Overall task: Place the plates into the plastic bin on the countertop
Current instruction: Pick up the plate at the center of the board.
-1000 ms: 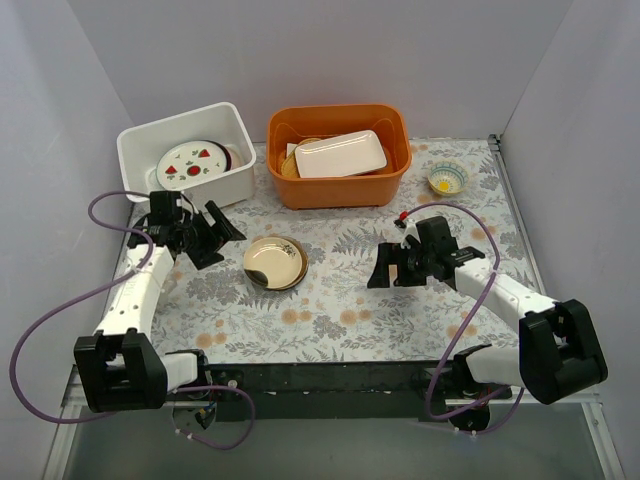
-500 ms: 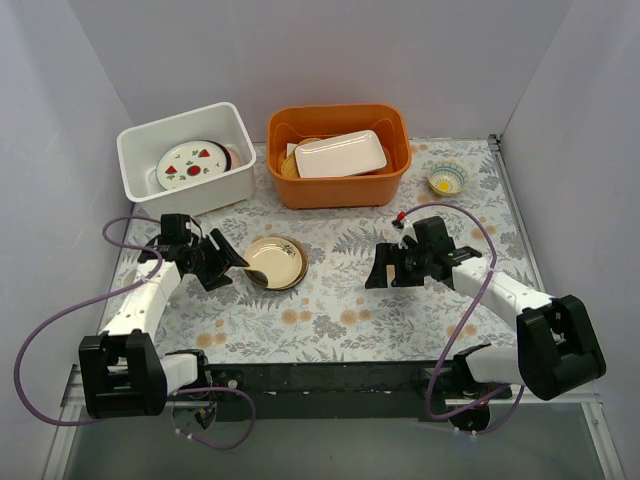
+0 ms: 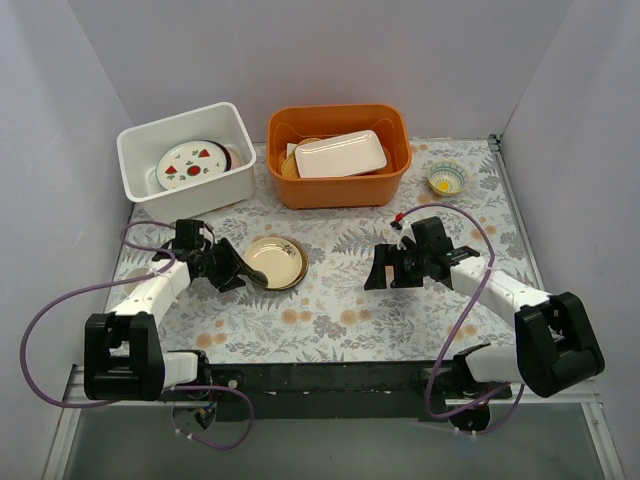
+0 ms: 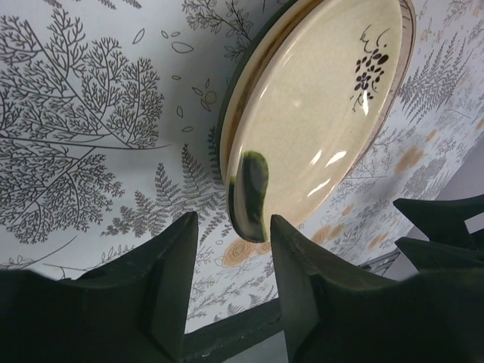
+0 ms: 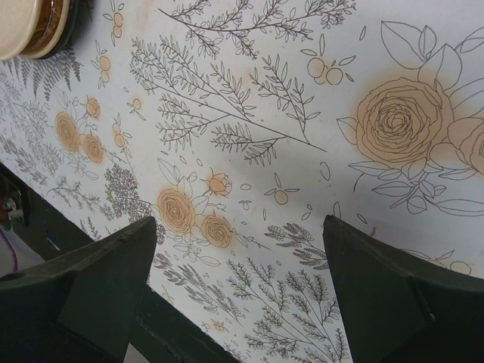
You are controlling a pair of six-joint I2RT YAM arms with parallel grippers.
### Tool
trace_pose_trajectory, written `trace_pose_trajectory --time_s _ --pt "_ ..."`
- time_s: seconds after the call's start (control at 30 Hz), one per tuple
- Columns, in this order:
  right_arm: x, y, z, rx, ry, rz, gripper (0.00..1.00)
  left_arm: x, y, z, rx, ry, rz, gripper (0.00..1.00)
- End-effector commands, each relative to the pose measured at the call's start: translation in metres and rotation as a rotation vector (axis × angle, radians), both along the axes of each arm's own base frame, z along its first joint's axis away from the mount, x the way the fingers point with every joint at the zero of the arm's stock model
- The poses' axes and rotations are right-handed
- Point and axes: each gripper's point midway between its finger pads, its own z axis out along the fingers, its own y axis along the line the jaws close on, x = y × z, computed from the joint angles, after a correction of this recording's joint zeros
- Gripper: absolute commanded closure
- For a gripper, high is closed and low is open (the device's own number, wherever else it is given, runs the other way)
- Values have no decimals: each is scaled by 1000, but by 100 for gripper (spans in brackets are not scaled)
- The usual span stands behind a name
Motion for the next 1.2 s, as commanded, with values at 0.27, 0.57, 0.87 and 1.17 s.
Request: trace_pose_trajectory --time_s 0.27,0.57,0.87,1.17 --pt "7 5 4 14 -28 13 2 19 -3 -12 5 -20 -5 72" --pt "8 5 4 7 -30 15 2 24 1 -5 28 -31 3 100" --pt "8 8 7 21 -31 14 2 25 3 8 39 -56 4 100" --pt "6 13 6 16 -27 27 2 43 -1 57 21 -175 -10 100"
